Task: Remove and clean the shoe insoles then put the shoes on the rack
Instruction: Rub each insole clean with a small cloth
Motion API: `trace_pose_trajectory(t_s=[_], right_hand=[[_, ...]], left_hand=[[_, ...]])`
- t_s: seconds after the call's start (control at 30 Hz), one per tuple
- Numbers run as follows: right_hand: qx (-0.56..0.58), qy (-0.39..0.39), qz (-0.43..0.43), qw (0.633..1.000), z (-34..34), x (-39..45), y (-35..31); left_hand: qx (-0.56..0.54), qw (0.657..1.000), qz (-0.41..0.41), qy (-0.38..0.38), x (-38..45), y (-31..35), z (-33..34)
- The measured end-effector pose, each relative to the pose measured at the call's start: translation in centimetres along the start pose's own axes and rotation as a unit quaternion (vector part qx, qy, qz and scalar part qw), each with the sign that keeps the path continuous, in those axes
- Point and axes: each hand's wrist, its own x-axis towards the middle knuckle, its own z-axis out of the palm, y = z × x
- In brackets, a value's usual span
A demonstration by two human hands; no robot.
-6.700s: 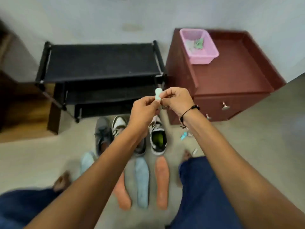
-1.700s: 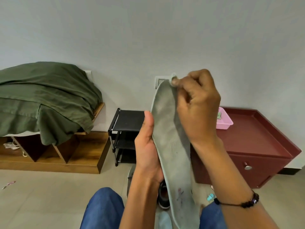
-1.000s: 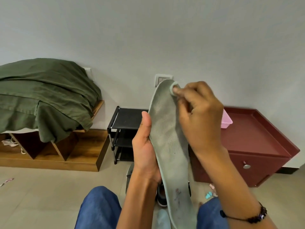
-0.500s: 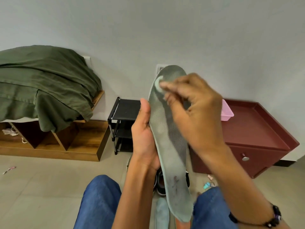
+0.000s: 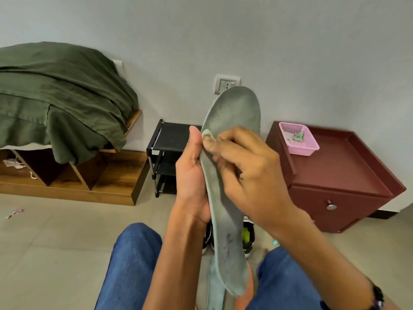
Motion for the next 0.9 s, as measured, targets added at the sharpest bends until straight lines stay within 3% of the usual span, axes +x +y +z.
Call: trace_pose_trajectory(t_s=[0.07,0.17,0.27,0.43,0.5,0.57,0.63,0.7,0.8,0.9], right_hand=[[0.014,-0.001,-0.006,1.000,-1.1,0.7,0.7],[-0.030,0.061,-0.007,0.998,-2.6,3.3,2.0],[-0.072,0.087,-0.007,0.994,-1.9,4.9,2.9],[-0.016,0.012,-0.018,1.000,0.8,0.5,0.9],[0.032,-0.015,0.007,0.999,0.9,-1.3,0.0],[0.076,-0.040,0.044,0.995,0.2,-1.5,0.0],[0.086,-0.042,0.060,0.994,-1.0,-0.5,0.6],[0.047,-0.002,0.049,0.998,-2.3,1.2,1.3],[-0.039,0.066,0.027,0.997,-2.8,3.6,2.6],[-0.107,0.063,-0.003,0.992,-1.4,4.1,3.0]], left_hand=[[-0.002,1.000,0.016,0.009,0.1,0.0,0.2],[0.013,0.999,0.029,0.015,0.1,-0.1,0.6],[0.020,1.000,0.000,0.001,0.1,-0.4,0.4],[-0.053,0.998,-0.041,-0.021,0.4,0.3,-1.1],[-0.017,0.997,-0.058,-0.045,0.0,0.3,-1.2],[0.030,0.998,-0.051,-0.039,0.1,0.1,-1.2],[-0.001,0.998,-0.059,0.002,0.5,-0.4,-1.0],[-0.021,0.999,-0.030,-0.012,0.5,-0.4,-0.3],[-0.014,0.999,-0.049,-0.004,0.4,-0.6,0.1],[-0.026,0.998,-0.052,-0.021,0.1,-0.6,-0.1]])
